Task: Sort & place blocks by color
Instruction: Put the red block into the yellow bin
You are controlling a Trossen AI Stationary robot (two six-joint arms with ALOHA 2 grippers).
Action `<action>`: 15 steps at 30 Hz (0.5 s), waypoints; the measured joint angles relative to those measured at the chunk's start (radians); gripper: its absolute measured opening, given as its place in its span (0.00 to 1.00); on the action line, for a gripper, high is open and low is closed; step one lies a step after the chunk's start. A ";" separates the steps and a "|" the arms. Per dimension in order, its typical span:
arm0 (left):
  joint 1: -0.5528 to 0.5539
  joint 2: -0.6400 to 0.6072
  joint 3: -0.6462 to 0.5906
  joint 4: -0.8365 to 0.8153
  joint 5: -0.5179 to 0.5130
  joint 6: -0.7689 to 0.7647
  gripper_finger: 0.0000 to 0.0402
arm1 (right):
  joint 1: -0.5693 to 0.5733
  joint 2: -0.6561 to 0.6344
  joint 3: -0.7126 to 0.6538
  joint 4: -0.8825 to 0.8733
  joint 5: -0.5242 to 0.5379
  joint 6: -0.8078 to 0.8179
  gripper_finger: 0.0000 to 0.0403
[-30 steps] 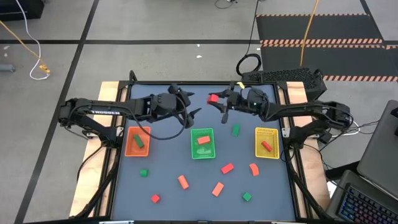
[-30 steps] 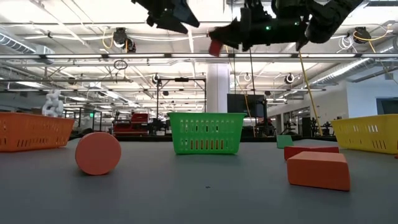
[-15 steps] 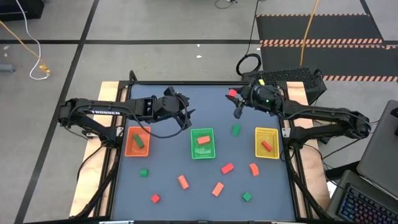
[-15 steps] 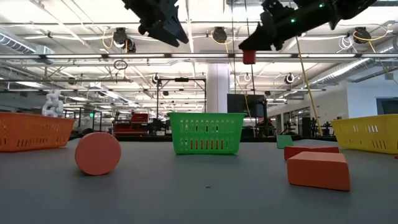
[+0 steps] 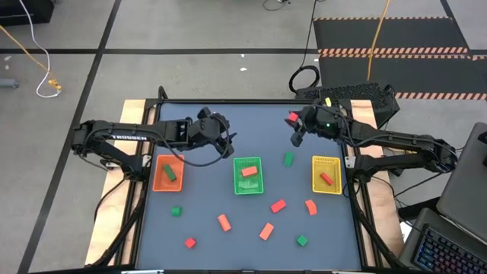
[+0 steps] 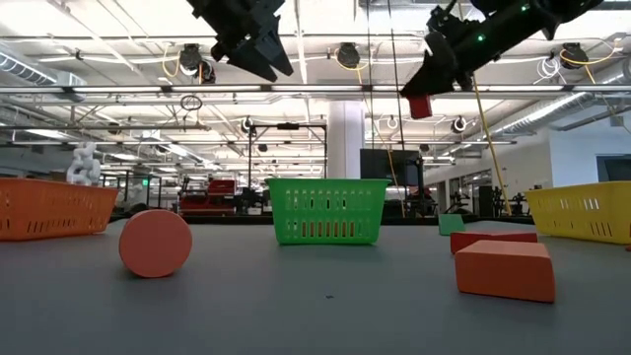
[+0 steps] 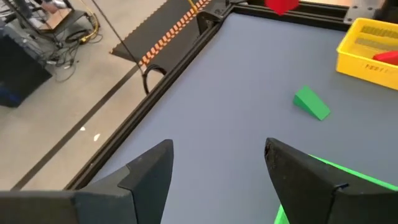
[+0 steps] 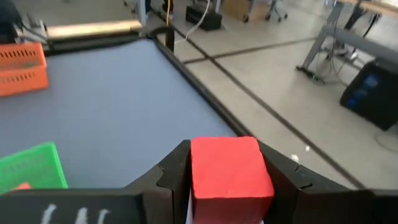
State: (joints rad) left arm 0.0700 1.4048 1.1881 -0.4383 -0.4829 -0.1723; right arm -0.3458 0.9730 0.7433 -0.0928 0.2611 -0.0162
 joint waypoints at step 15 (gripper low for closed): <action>0.006 0.000 0.000 0.044 -0.112 -0.133 0.63 | 0.001 0.003 0.000 -0.197 -0.005 0.079 0.31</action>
State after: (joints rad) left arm 0.0761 1.4048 1.1877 -0.3940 -0.5953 -0.3055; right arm -0.3444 0.9756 0.7433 -0.2901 0.2562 0.0628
